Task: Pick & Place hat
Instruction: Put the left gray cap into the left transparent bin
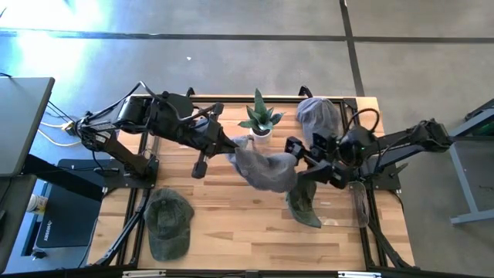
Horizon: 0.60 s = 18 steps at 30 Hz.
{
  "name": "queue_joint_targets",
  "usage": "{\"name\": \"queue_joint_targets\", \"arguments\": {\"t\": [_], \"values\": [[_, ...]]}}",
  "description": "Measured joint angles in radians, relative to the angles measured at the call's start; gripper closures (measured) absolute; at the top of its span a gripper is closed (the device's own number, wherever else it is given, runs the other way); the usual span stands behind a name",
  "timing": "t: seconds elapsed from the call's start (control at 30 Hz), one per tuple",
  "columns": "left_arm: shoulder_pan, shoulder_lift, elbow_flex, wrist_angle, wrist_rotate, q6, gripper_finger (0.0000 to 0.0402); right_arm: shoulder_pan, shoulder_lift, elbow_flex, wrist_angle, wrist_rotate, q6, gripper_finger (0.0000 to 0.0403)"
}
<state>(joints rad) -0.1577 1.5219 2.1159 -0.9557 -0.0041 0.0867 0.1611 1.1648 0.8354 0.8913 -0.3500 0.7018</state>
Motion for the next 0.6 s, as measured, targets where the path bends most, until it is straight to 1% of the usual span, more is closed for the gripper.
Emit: {"name": "queue_joint_targets", "arguments": {"t": [0.1, 0.17, 0.23, 0.37, 0.4, 0.43, 0.53, 0.6], "values": [[0.000, 0.000, 0.000, -0.020, -0.005, -0.027, 0.0401, 0.020, 0.000, 0.053, -0.036, 0.026, -0.035, 0.0177], [0.000, 0.000, 0.000, -0.034, -0.009, -0.047, 0.0401, 0.036, 0.000, 0.093, -0.091, 0.072, -0.091, 0.0210], [0.000, 0.000, 0.000, -0.047, -0.014, -0.076, 0.0401, 0.053, 0.000, 0.137, -0.161, 0.110, -0.152, 0.0255], [0.000, 0.000, 0.000, -0.052, -0.014, -0.092, 0.0399, 0.074, 0.000, 0.219, -0.348, 0.212, -0.231, 0.0372], [0.000, 0.000, 0.000, -0.056, -0.011, -0.092, 0.0394, 0.078, 0.001, 0.238, -0.387, 0.227, -0.243, 0.0386], [0.000, 0.000, 0.000, -0.069, -0.005, -0.097, 0.0386, 0.082, 0.001, 0.256, -0.418, 0.235, -0.255, 0.0390], [0.008, 0.000, 0.000, -0.154, -0.009, -0.143, 0.0345, 0.094, -0.002, 0.312, -0.466, 0.231, -0.273, 0.0376], [0.026, 0.001, 0.000, -0.234, -0.011, -0.163, 0.0312, 0.108, -0.012, 0.339, -0.480, 0.221, -0.312, 0.0384]]}}
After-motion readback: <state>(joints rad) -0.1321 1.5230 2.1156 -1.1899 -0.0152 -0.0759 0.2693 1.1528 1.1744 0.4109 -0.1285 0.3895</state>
